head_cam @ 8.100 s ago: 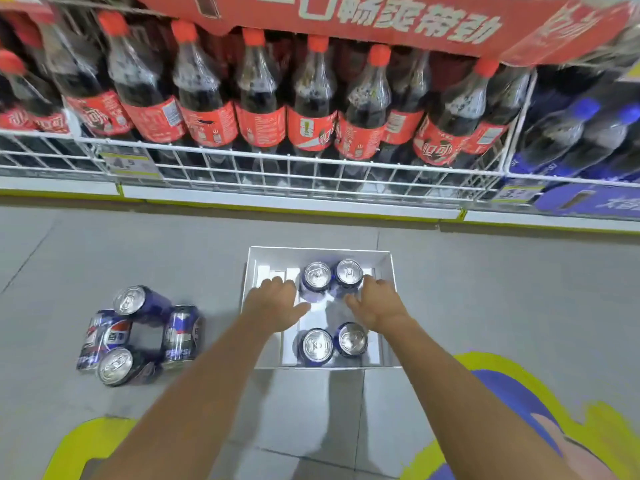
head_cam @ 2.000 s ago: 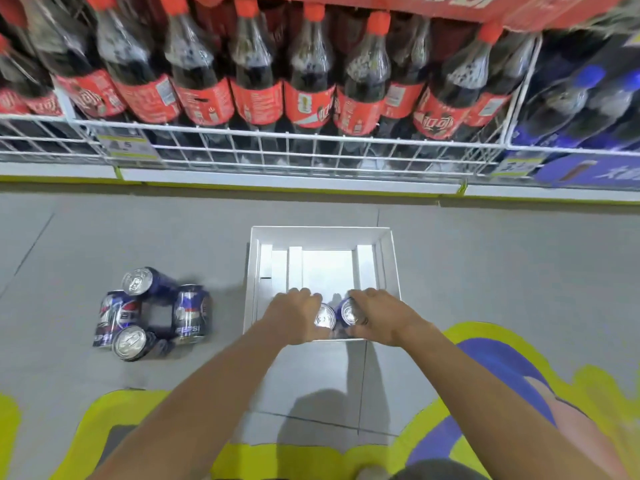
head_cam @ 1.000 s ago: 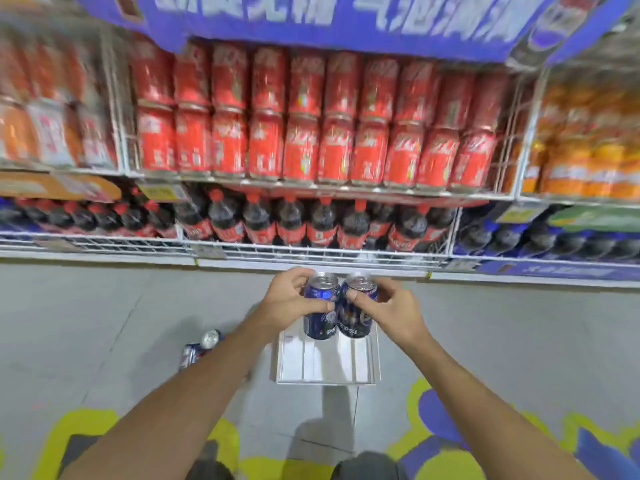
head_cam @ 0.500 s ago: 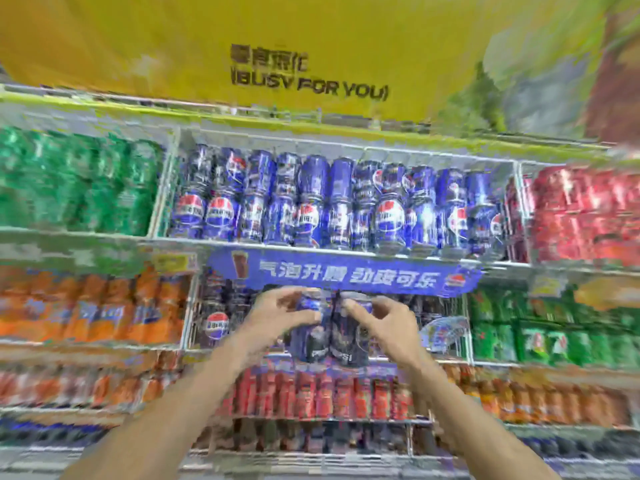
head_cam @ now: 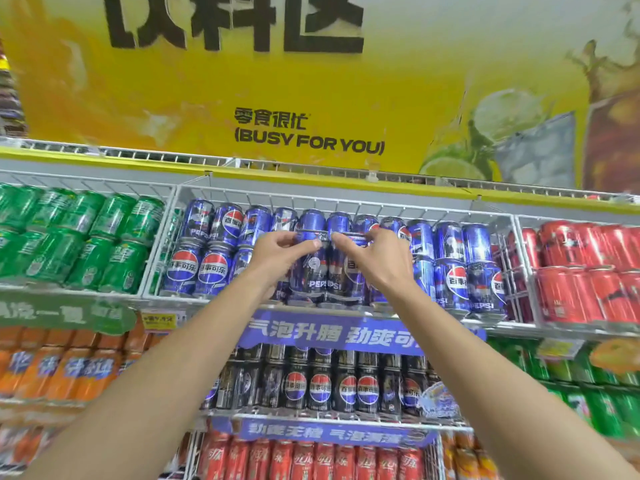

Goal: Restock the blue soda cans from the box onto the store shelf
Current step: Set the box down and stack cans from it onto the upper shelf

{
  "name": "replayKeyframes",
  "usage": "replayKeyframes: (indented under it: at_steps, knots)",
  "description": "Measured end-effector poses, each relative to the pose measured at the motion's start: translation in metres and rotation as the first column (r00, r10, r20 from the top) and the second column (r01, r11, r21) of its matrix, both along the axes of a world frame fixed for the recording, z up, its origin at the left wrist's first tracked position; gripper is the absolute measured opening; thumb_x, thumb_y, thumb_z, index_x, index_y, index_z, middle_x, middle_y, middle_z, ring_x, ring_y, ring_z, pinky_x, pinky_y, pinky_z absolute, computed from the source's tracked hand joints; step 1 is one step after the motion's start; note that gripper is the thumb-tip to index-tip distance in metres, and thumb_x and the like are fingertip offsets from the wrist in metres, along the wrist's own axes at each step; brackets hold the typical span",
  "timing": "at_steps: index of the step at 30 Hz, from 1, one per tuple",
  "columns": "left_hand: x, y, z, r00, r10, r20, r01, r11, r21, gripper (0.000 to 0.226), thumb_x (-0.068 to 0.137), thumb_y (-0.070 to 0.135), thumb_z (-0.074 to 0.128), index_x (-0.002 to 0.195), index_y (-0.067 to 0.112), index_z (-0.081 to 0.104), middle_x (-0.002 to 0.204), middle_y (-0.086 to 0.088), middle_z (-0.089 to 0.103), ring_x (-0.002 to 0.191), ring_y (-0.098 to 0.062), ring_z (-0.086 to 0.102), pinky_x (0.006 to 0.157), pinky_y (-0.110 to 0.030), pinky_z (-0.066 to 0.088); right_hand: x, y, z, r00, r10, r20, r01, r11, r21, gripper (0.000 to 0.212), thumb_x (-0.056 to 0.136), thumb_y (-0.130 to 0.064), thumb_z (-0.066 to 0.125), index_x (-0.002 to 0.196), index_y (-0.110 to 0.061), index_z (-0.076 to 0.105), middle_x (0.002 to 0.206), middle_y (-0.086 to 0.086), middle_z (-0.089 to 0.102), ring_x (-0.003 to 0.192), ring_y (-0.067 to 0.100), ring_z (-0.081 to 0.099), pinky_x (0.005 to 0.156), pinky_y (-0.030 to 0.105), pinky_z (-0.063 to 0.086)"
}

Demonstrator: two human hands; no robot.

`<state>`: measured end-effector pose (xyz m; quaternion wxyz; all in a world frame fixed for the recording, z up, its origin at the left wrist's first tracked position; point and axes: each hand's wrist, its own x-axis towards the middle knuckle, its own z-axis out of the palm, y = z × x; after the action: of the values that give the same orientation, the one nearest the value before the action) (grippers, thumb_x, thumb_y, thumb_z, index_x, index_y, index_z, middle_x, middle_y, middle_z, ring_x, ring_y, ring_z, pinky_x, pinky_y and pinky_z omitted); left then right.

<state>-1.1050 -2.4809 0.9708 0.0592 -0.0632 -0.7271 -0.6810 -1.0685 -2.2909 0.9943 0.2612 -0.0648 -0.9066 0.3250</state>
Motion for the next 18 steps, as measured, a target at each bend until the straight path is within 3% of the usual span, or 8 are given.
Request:
replayKeyframes:
  at_steps: [4,6,11,15,18]
  knots:
    - [-0.027,0.006,-0.005,0.997,-0.028,0.066,0.030,0.999,-0.034,0.064,0.060,0.048,0.094,0.111,0.015,0.072,0.111,0.000,0.074,0.107,-0.016,0.067,0.091,-0.032,0.049,-0.019,-0.003,-0.004,0.995,-0.094,0.038,0.092,0.994,0.059,0.071,0.074,-0.083,0.063,0.073,-0.012,0.056,0.071,0.005,0.060,0.073,0.032,0.060,0.057,0.036,0.043]
    - [-0.035,0.007,-0.010,0.993,-0.044,0.112,0.049,0.998,-0.038,0.068,0.058,0.048,0.095,0.112,0.013,0.071,0.112,-0.001,0.073,0.108,-0.017,0.066,0.097,-0.036,0.050,-0.025,-0.005,-0.010,0.990,-0.122,0.071,0.117,0.991,0.070,0.066,0.076,-0.081,0.064,0.064,-0.018,0.046,0.072,0.005,0.059,0.072,0.031,0.059,0.057,0.034,0.037]
    - [-0.048,0.011,-0.029,0.987,-0.071,0.146,0.079,0.996,-0.047,0.092,0.047,0.059,0.094,0.120,0.009,0.070,0.119,-0.004,0.073,0.112,-0.021,0.066,0.084,-0.035,0.050,-0.025,-0.007,-0.022,0.971,-0.219,0.092,0.203,0.966,0.158,0.069,0.077,-0.078,0.066,0.065,-0.013,0.046,0.067,0.005,0.055,0.070,0.032,0.055,0.059,0.035,0.038]
    - [-0.047,0.015,-0.034,0.985,-0.082,0.152,0.087,0.996,-0.028,0.077,0.069,0.045,0.090,0.129,0.003,0.063,0.125,-0.004,0.066,0.118,-0.022,0.060,0.093,-0.033,0.046,-0.026,-0.012,-0.024,0.961,-0.263,0.085,0.236,0.942,0.239,0.066,0.079,-0.077,0.065,0.067,-0.013,0.050,0.071,0.008,0.058,0.076,0.032,0.064,0.060,0.034,0.040]
    - [-0.046,0.017,-0.039,0.988,-0.067,0.141,0.073,0.997,-0.037,0.075,0.074,0.040,0.089,0.132,0.002,0.061,0.125,-0.006,0.064,0.113,-0.021,0.058,0.099,-0.035,0.046,-0.026,-0.012,-0.029,0.957,-0.279,0.074,0.248,0.925,0.288,0.069,0.080,-0.079,0.061,0.065,-0.012,0.052,0.064,0.004,0.053,0.068,0.031,0.060,0.056,0.033,0.038]
